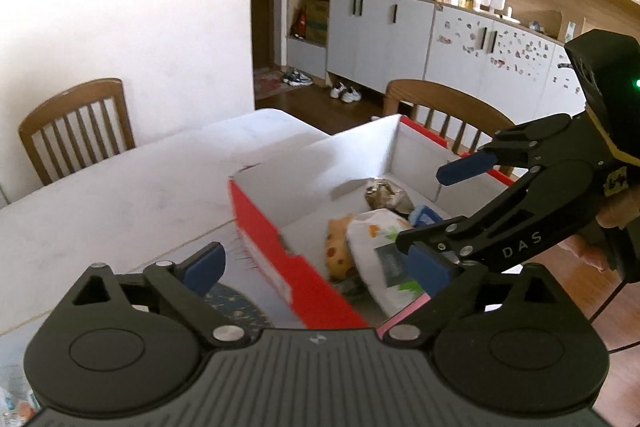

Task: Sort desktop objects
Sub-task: 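Lift both grippers out of the box and move toward the bread bun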

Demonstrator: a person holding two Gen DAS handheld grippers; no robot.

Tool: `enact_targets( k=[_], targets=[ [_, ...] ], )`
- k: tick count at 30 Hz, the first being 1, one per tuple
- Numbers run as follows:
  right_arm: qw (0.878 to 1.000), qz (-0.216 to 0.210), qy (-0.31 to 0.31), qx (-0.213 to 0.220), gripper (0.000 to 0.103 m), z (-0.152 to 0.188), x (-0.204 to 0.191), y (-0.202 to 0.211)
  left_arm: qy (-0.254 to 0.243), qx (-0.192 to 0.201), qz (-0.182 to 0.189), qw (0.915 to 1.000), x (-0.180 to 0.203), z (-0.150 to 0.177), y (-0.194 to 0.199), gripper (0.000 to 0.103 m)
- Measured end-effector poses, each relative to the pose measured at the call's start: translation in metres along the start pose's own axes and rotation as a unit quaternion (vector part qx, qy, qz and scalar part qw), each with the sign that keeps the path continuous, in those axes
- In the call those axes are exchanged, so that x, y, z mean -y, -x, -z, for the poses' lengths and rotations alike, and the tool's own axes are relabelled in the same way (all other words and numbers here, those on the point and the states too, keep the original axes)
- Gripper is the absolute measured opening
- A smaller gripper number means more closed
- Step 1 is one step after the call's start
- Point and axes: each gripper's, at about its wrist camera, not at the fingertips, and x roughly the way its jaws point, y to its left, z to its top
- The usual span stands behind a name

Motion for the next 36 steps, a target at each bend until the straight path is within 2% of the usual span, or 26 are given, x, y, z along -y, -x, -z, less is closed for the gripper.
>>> enact_targets(
  k=[15,19,32,36],
  targets=[
    [1.0,-0.009,0.004,0.018,0.091,-0.022,-0.078,-0.011,0.022,0.008,-0.026,0.9994,-0.067,0.032,0.047,0.103],
    [1.0,-0.011,0.006,0.02,0.091,-0.027,-0.096,-0.014,0.024,0.012,-0.05,0.9984,-0.084,0.042,0.058,0.103],
    [1.0,-0.021,0.018,0.013,0.091,-0.041,-0.151,-0.035,0.056,0.01,-0.076,0.9955,-0.139,0.075,0.081,0.103],
    [0.999,-0.024,0.021,0.013,0.091,-0.045,-0.164,-0.041,0.066,0.018,-0.094,0.9932,-0.154,0.083,0.088,0.103]
  ],
)
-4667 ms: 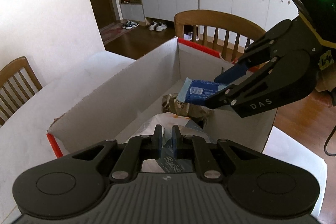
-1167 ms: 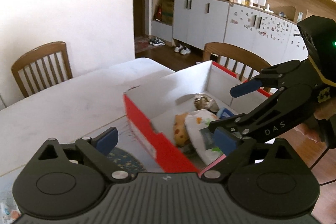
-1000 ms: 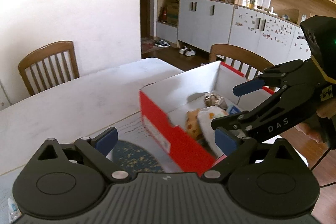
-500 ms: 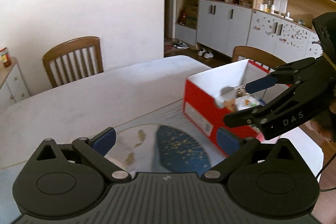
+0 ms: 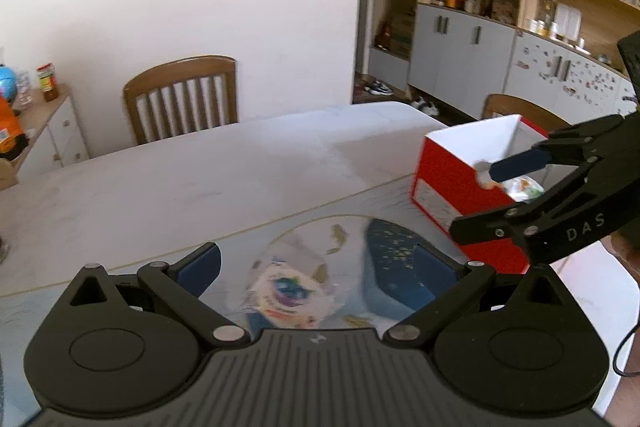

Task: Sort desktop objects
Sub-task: 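Lift both grippers out of the box and move toward the bread bun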

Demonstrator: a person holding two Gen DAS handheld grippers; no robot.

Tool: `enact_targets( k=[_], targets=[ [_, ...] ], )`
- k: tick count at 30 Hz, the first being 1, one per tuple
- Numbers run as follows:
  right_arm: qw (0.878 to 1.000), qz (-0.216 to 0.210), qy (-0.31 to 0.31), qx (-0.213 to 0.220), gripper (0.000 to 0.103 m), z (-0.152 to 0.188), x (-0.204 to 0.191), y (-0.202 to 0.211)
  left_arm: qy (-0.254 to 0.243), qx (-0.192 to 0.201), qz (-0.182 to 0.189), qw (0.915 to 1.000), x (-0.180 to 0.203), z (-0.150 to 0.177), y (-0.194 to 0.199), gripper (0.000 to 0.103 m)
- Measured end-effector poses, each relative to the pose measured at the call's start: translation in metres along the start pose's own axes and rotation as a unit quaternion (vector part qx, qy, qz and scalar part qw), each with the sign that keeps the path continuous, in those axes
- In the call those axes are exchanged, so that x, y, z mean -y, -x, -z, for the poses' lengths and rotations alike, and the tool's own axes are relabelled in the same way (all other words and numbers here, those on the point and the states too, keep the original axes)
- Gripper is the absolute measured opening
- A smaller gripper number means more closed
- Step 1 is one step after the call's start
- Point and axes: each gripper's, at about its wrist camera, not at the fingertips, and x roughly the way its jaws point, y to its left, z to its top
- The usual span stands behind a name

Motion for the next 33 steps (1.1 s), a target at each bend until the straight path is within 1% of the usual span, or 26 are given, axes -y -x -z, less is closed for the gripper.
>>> enact_targets(
  k=[7,19,26,30,33],
  targets=[
    [1.0,-0.008,0.003,0.0,0.091,-0.006,-0.02,-0.015,0.016,0.008,-0.033,0.9993,-0.029,0.011,0.006,0.103],
    [0.999,-0.024,0.019,-0.014,0.091,-0.021,-0.05,-0.043,0.046,-0.017,-0.057,0.9972,-0.075,0.037,0.005,0.103],
    [0.999,-0.035,0.026,-0.022,0.091,-0.024,-0.064,-0.061,0.059,-0.033,-0.076,0.9948,-0.094,0.052,0.0,0.103],
    [0.998,-0.039,0.029,-0.031,0.091,-0.024,-0.07,-0.071,0.065,-0.044,-0.074,0.9942,-0.103,0.059,-0.005,0.103],
    [0.998,-0.04,0.03,-0.038,0.091,-0.024,-0.072,-0.078,0.058,-0.051,-0.065,0.9948,-0.107,0.064,-0.01,0.103]
  ],
)
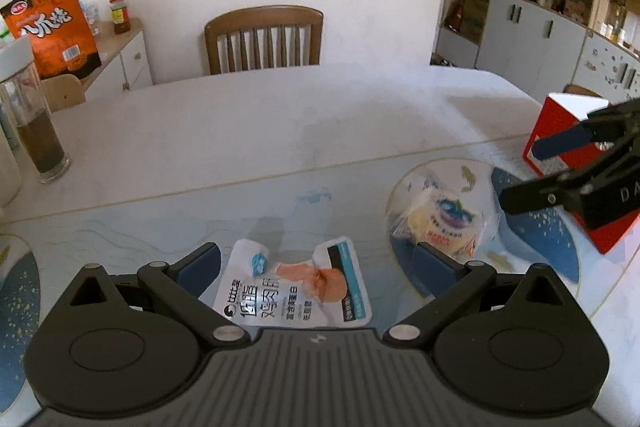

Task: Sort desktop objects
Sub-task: 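Lift both grippers out of the box and move toward the bread bun, then grasp the white chicken snack packet with left gripper while right gripper grasps the bread bun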

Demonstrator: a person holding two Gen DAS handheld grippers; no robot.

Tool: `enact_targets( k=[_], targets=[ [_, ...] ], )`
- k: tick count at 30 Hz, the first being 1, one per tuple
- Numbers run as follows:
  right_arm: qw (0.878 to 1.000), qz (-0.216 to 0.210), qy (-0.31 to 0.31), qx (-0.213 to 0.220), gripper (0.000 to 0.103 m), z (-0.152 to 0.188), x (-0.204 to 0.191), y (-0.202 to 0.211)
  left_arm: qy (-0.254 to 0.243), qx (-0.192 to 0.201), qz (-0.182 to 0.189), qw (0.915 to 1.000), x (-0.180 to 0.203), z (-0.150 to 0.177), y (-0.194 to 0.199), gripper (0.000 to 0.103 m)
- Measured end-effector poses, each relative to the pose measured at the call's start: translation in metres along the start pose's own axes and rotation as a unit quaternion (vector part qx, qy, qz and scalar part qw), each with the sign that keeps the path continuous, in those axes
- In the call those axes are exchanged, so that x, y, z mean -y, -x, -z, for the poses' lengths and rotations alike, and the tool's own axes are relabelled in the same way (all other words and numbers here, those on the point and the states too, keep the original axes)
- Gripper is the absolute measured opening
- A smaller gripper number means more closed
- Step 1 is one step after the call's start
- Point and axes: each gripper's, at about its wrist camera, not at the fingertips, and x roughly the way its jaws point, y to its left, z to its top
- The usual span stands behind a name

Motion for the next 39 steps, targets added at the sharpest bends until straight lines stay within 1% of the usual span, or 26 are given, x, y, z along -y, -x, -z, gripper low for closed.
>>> enact_targets(
  k=[9,13,26,31,34,39],
  targets=[
    [1.0,-0.006,0.0,-0.017,0.091,-0.002,-0.005,-0.017,-0.044,-0.008,0.047,0.9979,-0.008,0.013,-0.009,0.103],
    [1.0,-0.008,0.001,-0.024,0.091,-0.002,-0.006,-0.025,-0.054,-0.008,0.062,0.9966,-0.011,0.018,-0.014,0.103],
    [0.999,-0.014,0.004,-0.042,0.091,-0.004,-0.01,-0.049,-0.073,-0.007,0.081,0.994,-0.021,0.025,-0.033,0.103],
    [0.999,-0.016,0.005,-0.046,0.091,-0.005,-0.011,-0.053,-0.097,-0.003,0.089,0.9914,-0.017,0.027,-0.036,0.103],
    [0.999,-0.016,0.006,-0.049,0.091,-0.005,-0.011,-0.055,-0.106,-0.007,0.095,0.9898,-0.015,0.028,-0.04,0.103],
    [0.998,-0.016,0.005,-0.053,0.091,-0.005,-0.011,-0.058,-0.128,-0.01,0.093,0.9875,-0.011,0.028,-0.051,0.103]
  ],
)
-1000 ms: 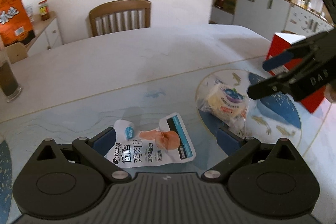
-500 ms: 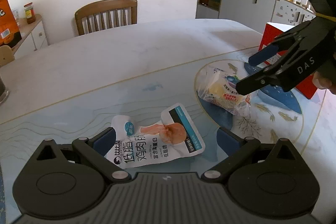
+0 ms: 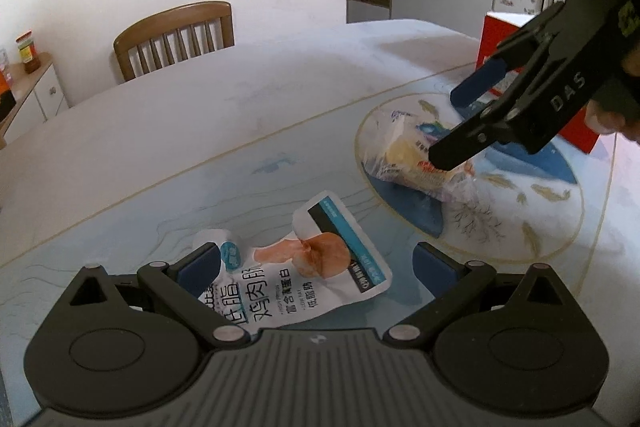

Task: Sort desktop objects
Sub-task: 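Grasp the white chicken snack packet with left gripper while right gripper grasps the bread bun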

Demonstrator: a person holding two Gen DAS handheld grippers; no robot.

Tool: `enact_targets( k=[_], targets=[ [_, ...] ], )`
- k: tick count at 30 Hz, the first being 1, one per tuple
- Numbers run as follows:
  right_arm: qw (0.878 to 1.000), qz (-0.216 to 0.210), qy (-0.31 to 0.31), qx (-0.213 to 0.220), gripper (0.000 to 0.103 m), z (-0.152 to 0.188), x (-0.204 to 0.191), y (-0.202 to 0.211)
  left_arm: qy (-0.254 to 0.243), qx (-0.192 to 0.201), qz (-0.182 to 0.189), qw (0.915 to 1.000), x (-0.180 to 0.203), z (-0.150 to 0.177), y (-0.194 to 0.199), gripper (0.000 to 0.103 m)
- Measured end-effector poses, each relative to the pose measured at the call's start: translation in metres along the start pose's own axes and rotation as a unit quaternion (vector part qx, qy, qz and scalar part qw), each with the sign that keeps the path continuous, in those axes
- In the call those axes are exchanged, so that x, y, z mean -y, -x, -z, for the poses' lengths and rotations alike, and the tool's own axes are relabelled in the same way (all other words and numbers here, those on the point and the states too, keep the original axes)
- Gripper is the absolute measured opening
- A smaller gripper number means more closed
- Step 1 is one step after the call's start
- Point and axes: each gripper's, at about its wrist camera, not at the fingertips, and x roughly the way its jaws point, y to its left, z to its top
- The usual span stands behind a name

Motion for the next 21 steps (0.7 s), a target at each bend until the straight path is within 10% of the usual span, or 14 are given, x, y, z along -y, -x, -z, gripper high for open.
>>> enact_targets(
  k=[21],
  targets=[
    [1.0,-0.001,-0.002,-0.021,0.088,-0.003,0.0,-0.024,0.021,-0.018,-0.01,0.9996,-0.013,0.008,-0.022,0.102]
  ],
)
